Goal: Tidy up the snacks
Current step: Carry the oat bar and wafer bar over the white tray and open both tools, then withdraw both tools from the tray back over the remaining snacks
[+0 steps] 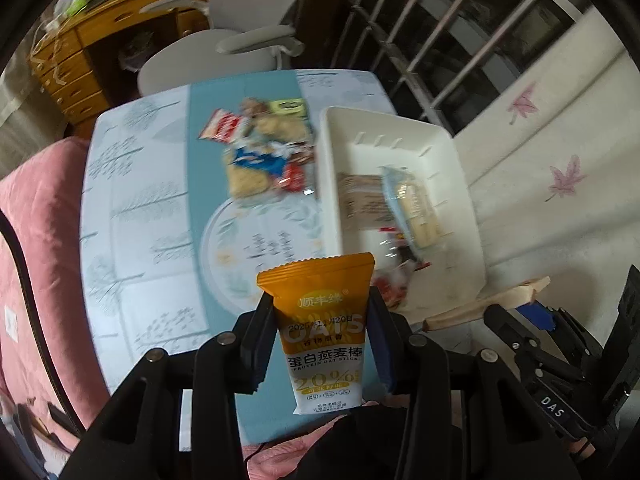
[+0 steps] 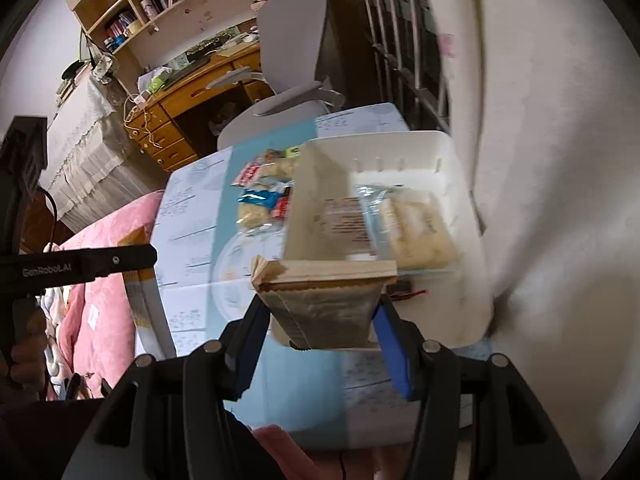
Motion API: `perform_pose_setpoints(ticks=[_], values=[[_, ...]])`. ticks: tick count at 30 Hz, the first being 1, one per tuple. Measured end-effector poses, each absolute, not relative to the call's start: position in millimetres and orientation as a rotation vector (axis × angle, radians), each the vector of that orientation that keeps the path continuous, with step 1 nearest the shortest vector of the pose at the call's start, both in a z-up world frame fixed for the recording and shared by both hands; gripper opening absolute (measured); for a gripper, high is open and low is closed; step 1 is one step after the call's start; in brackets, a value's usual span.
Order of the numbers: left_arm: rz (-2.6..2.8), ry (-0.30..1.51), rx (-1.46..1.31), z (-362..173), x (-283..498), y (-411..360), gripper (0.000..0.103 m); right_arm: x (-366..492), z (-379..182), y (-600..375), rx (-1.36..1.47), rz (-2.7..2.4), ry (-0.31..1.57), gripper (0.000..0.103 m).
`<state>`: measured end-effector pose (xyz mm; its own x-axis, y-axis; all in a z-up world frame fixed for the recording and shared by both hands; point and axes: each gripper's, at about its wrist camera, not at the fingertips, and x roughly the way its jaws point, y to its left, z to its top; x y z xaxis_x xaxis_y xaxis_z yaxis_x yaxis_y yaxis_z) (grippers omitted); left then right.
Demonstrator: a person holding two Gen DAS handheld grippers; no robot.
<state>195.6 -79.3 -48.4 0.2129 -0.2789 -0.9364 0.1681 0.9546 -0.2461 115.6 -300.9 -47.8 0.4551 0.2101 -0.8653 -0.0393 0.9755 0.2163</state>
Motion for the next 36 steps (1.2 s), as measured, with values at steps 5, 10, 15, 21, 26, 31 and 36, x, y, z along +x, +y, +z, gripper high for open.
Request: perform_pose_setpoints(ticks=[5, 10, 15, 21, 26, 31, 36], values=[[-0.345, 1.321, -0.096, -56.9, 211.3, -125.5, 0.041, 129.2, -54.5, -333.7, 0.147, 0.151, 1.114, 0.053], [-0.357, 1.348, -0.108, -74.1, 225.8, -162.3, 0.041, 142.5, -67.4, -358.2, 0.11, 0.159, 1.162, 0.053], [-0.332, 1.387, -0.136, -92.4, 236.2, -183.7, 0.079, 153.9, -83.5, -374.9, 0.079, 0.17, 1.218, 0.054], [-0.282, 1.384, -0.149, -94.8, 242.4, -185.1, 0.082, 164.4, -90.5, -388.1, 0.069, 0.157, 1.234, 0.055], [-0.254, 1.384, -0.168, -97.7, 242.1, -175.3, 0.082, 169.6, -96.3, -391.5, 0.081, 0.164, 1.25, 0.056], [-0.235, 1.381, -0.193, -100.8, 235.1, -161.8, 0.082, 169.1, -101.5, -386.5, 0.102, 0.177, 1.277, 0.056], [-0.213, 1.38, -0.203, -107.3, 224.5, -143.1, 0.082, 164.9, -108.5, -373.0, 0.136, 0.18, 1.311, 0.056]])
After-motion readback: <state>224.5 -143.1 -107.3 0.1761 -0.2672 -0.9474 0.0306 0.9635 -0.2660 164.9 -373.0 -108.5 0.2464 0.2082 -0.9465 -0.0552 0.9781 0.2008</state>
